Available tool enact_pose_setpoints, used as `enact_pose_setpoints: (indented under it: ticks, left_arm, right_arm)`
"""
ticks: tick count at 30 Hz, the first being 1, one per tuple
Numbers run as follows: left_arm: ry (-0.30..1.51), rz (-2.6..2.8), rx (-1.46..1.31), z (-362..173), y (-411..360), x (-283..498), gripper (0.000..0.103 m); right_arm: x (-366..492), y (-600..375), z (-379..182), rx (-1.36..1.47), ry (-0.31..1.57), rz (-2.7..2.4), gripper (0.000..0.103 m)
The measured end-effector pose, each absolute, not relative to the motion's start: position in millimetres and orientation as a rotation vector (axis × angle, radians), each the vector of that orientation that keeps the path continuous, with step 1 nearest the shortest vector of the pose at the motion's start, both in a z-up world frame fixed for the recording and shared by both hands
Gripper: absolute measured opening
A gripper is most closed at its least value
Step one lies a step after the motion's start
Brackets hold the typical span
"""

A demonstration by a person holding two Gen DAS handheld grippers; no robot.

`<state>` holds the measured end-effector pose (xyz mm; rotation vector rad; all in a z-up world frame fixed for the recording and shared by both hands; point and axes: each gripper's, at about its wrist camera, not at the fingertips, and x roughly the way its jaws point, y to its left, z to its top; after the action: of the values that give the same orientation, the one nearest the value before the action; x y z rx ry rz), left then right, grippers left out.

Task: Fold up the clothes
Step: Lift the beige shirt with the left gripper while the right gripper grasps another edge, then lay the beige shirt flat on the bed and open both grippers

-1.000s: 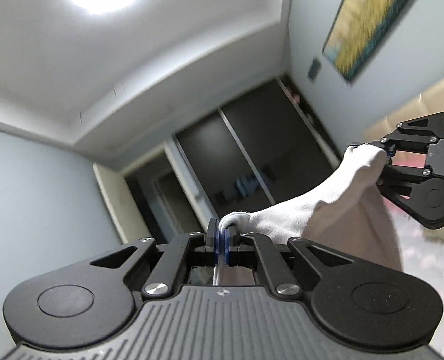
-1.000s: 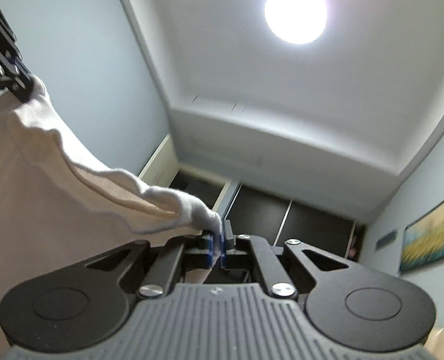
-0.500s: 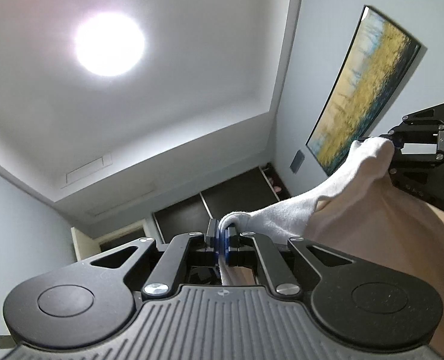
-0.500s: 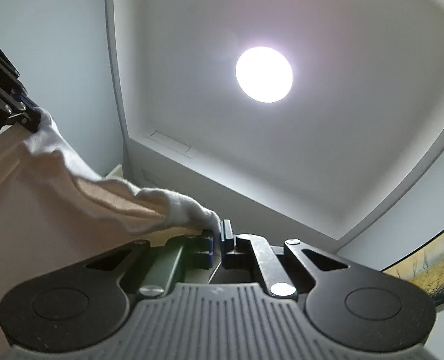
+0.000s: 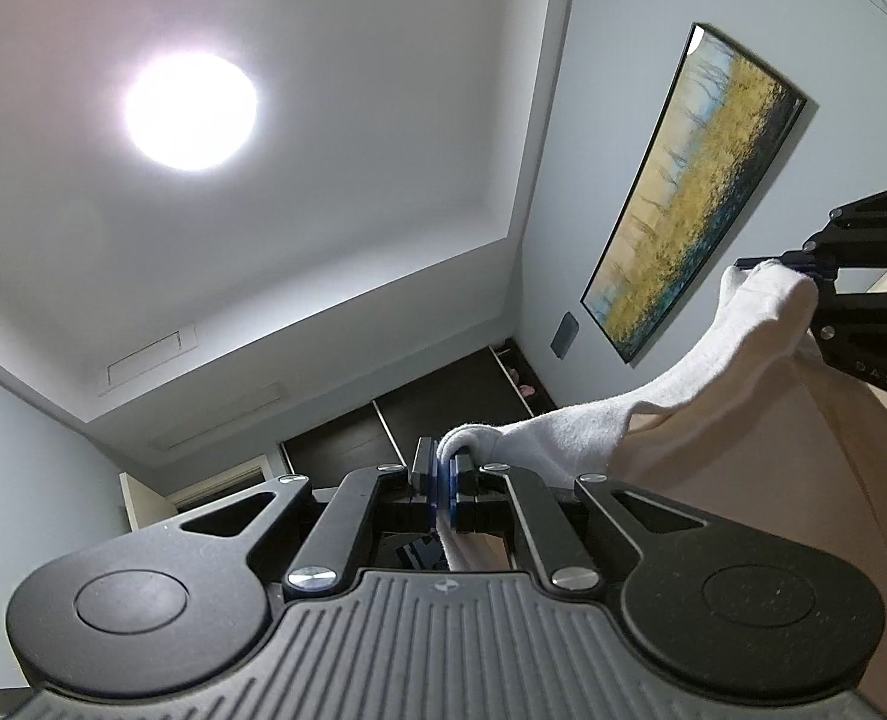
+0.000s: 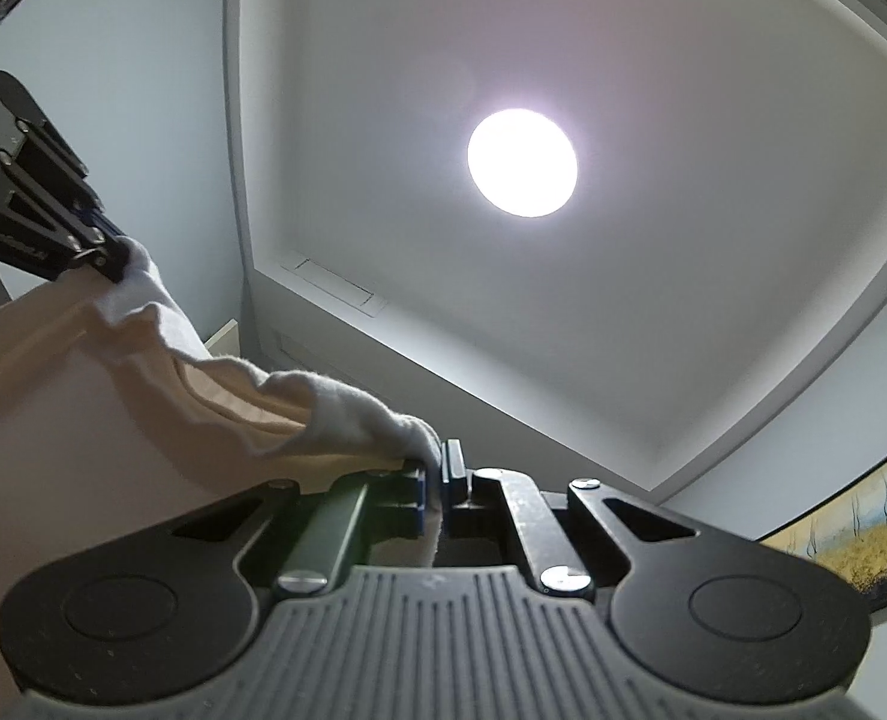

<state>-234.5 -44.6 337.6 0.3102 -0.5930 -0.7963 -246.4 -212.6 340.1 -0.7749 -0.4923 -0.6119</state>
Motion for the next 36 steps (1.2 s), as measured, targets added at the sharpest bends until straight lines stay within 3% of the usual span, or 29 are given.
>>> enact_pose_setpoints:
  ticks: [5,15,25,31,34,36]
  left_arm:
    - [-0.517,-0.782,0.352,319,-69,-199,0.002]
    - [-0.245,-0.781,0.509,254,-176,-59,0.002]
    - [0.055,-0.828,0.692,134,-308,87,0.002]
    - [0.280,-0.830,0.712,61,-343,148,0.002]
    - [0.397,-0.826,0.699,33,-353,173,0.005]
    - [0.487,-0.823,0.697,20,-350,184,0.016]
  right_arm:
    - [-219,-227,338,-0.761,-0.439,-0.597,0.006]
    - [-61,-323,293,-0.659,-0.085,-0.560,0.006]
    - [126,-445,188,-0.489,0.308,-0.498,0.006]
    - [208,-495,111,-0.389,0.500,-0.459,0.006]
    - [230,-505,64,-0.344,0.570,-0.442,0.009]
    - [239,-509,38,-0.325,0.602,-0.434,0.033]
